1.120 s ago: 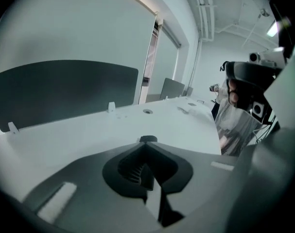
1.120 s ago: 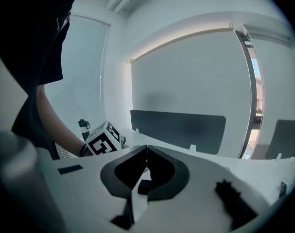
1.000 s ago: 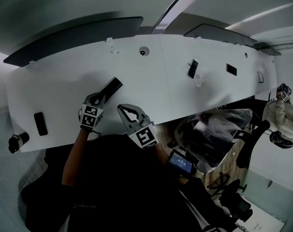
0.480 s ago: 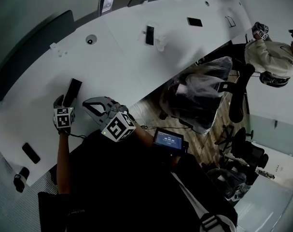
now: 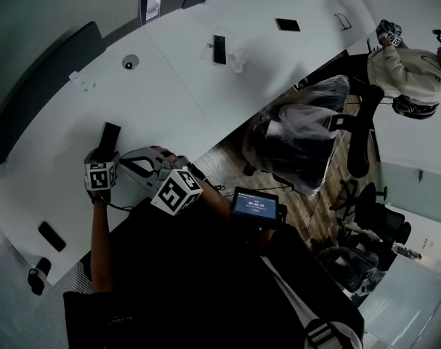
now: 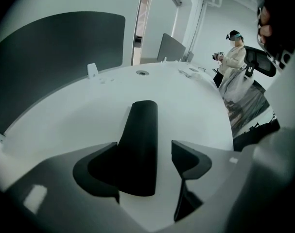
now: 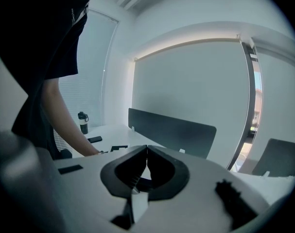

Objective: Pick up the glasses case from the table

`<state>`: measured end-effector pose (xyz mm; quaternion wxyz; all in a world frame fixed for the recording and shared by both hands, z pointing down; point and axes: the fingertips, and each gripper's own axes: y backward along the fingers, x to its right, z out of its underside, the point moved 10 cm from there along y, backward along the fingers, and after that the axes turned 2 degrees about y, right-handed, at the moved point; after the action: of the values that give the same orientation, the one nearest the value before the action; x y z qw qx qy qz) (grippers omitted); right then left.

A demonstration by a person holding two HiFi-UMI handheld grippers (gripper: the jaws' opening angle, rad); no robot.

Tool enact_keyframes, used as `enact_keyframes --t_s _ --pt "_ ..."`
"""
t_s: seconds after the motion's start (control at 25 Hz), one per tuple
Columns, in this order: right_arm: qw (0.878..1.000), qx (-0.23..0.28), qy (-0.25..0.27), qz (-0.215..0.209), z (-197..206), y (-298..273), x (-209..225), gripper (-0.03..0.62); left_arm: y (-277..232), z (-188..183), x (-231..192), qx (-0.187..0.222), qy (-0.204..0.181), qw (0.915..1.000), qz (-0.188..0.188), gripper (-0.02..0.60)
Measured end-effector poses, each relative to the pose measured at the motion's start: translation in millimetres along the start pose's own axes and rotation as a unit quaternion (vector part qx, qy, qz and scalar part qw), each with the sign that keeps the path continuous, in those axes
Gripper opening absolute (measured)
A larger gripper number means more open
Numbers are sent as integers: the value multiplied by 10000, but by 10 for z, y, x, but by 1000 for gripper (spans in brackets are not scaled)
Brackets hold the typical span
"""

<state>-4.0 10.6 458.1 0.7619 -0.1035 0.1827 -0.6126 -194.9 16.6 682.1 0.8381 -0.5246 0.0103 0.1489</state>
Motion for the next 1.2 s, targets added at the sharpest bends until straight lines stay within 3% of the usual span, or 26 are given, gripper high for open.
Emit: enact_keyframes --t_s 0.32,1.2 --pt "10000 11 25 -41 -46 21 43 8 -60 33 -56 -261 -171 9990 -322 370" --pt "10000 1 2 -85 -24 -60 45 8 -178 71 -108 -614 -134 9977 -247 376"
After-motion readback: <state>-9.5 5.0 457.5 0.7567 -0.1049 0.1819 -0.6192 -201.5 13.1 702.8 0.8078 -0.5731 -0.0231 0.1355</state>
